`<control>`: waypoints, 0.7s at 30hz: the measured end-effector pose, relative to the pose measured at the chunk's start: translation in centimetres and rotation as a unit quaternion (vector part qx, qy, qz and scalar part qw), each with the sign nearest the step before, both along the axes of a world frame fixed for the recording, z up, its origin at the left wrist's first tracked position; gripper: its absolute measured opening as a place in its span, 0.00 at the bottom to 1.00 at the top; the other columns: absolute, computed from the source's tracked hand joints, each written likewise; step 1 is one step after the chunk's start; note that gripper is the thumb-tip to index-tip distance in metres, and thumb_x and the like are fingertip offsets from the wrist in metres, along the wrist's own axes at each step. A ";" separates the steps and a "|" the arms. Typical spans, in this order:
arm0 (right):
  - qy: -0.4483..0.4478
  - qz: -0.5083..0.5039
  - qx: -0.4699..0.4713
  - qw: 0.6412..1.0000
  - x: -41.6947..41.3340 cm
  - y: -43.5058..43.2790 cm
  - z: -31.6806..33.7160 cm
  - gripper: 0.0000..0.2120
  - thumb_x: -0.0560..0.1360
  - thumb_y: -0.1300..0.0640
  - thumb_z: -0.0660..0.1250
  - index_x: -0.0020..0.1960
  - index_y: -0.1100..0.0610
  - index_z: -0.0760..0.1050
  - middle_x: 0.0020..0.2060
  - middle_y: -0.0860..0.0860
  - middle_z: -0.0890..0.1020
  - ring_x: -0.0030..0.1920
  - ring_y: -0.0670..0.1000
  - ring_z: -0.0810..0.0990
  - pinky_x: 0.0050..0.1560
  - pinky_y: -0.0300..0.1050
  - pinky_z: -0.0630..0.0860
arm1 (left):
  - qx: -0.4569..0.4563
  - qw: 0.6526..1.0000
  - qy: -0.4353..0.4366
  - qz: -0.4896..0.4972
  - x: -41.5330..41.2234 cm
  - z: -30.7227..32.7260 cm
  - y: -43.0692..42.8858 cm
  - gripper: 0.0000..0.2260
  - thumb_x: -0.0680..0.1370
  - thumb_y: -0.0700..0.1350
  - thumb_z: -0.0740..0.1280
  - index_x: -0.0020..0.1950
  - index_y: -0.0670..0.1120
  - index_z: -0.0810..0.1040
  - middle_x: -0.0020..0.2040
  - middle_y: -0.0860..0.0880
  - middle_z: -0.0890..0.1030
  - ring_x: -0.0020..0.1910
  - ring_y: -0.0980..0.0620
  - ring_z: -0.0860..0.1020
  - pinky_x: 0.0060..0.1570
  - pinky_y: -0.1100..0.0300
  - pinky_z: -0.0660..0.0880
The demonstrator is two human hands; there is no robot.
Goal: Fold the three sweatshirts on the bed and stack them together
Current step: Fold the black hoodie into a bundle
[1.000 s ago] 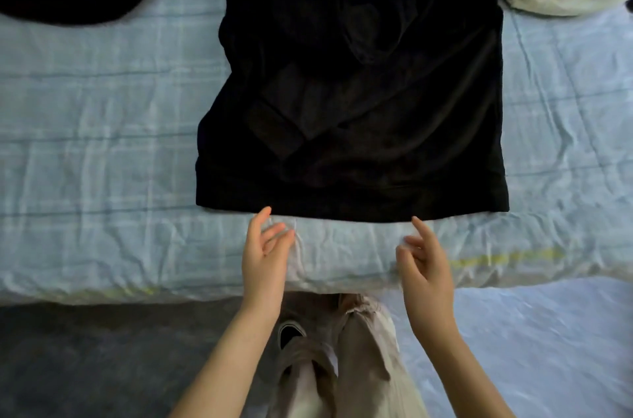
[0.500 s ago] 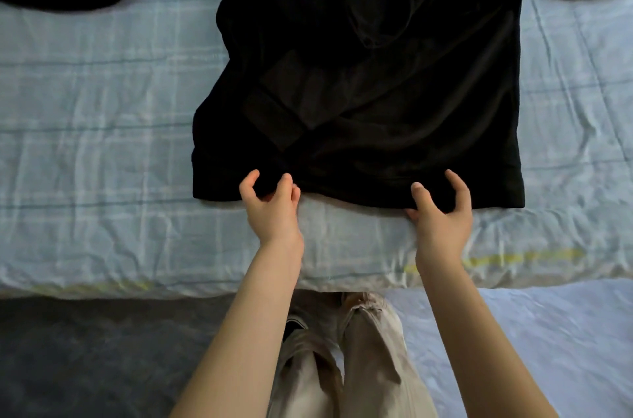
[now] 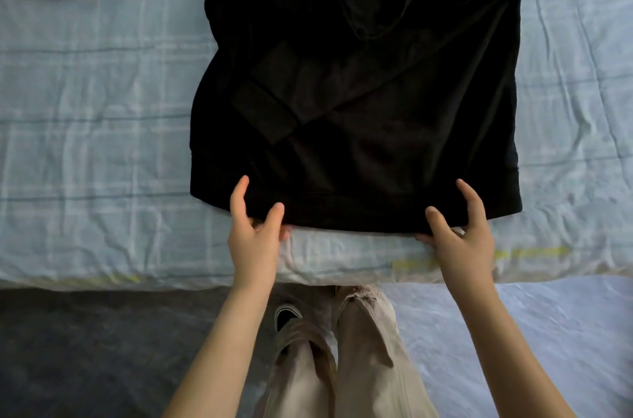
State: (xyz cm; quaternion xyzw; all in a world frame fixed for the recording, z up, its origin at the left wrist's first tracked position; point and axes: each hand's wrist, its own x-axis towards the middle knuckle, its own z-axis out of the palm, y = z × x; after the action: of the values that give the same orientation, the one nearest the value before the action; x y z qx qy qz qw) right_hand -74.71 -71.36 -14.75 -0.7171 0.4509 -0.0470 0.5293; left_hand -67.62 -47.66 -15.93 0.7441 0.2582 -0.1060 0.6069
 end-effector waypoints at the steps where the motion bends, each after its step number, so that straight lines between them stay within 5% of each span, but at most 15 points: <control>1: 0.038 0.035 -0.039 0.998 -0.3 -0.5 0.4 0.26 0.79 0.54 0.67 0.74 0.40 0.64 0.31 0.46 0.80 0.29 0.43 0.78 0.33 0.39 0.78 | 0.079 0.996 -0.016 -0.024 0.1 0.2 0.5 0.24 0.79 0.47 0.68 0.72 0.63 0.66 0.37 0.51 0.82 0.32 0.56 0.82 0.34 0.67 0.77; 3: 0.135 0.141 -0.176 0.965 -1.0 -1.7 1.7 0.25 0.80 0.49 0.64 0.75 0.41 0.62 0.23 0.49 0.77 0.25 0.46 0.77 0.25 0.42 0.70 | 0.283 0.951 -0.084 -0.093 0.3 0.7 1.8 0.21 0.80 0.50 0.65 0.72 0.59 0.67 0.28 0.51 0.76 0.27 0.56 0.77 0.26 0.69 0.68; 5: 0.165 0.208 -0.292 0.919 -1.0 -2.7 2.8 0.24 0.79 0.46 0.61 0.74 0.45 0.64 0.21 0.47 0.74 0.24 0.45 0.74 0.24 0.41 0.64 | 0.401 0.890 -0.155 -0.152 1.3 1.2 2.5 0.20 0.80 0.51 0.65 0.72 0.55 0.69 0.30 0.54 0.72 0.27 0.57 0.71 0.27 0.66 0.64; 9: 0.026 0.322 -0.349 0.880 1.6 -3.9 2.6 0.22 0.79 0.54 0.67 0.73 0.53 0.71 0.46 0.48 0.78 0.49 0.51 0.74 0.46 0.41 0.69 | 0.430 0.817 -0.254 -0.288 5.0 0.3 2.0 0.26 0.76 0.49 0.71 0.74 0.52 0.69 0.53 0.45 0.72 0.50 0.48 0.69 0.49 0.53 0.72; 12: 0.006 0.334 -0.426 0.841 3.6 -5.5 1.5 0.20 0.79 0.53 0.68 0.70 0.55 0.76 0.61 0.58 0.75 0.59 0.62 0.68 0.54 0.53 0.70 | 0.466 0.825 -0.228 -0.226 7.5 -1.0 2.8 0.30 0.74 0.51 0.73 0.75 0.52 0.67 0.64 0.37 0.67 0.59 0.39 0.68 0.62 0.44 0.70; 16: 0.161 0.289 -0.427 0.842 4.7 -8.6 0.2 0.24 0.77 0.38 0.64 0.72 0.39 0.70 0.74 0.59 0.63 0.67 0.68 0.62 0.62 0.67 0.63 | 0.507 0.830 -0.098 -0.209 8.5 -2.4 4.3 0.34 0.73 0.62 0.70 0.76 0.57 0.63 0.73 0.31 0.59 0.66 0.28 0.63 0.68 0.36 0.61; 18: 0.230 0.312 -0.361 0.848 4.5 -9.5 0.0 0.30 0.73 0.34 0.62 0.75 0.34 0.63 0.77 0.61 0.56 0.69 0.71 0.61 0.67 0.66 0.63 | 0.478 0.848 -0.071 -0.215 8.6 -2.3 4.6 0.34 0.73 0.64 0.69 0.76 0.59 0.62 0.73 0.31 0.60 0.66 0.28 0.64 0.67 0.38 0.63; 21: 0.195 0.316 -0.330 0.868 4.0 -9.8 -0.1 0.32 0.73 0.38 0.68 0.75 0.37 0.65 0.72 0.66 0.62 0.68 0.69 0.65 0.68 0.59 0.64 | 0.436 0.868 -0.108 -0.214 8.5 -1.6 5.5 0.29 0.74 0.59 0.70 0.73 0.56 0.69 0.68 0.35 0.69 0.61 0.33 0.69 0.61 0.44 0.69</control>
State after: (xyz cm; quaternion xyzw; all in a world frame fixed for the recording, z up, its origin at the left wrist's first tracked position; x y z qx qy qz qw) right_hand -70.71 -81.13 -14.83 -0.9486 0.2528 0.1178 0.1496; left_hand -59.12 -42.13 -17.51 0.9768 0.0452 -0.0292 0.2075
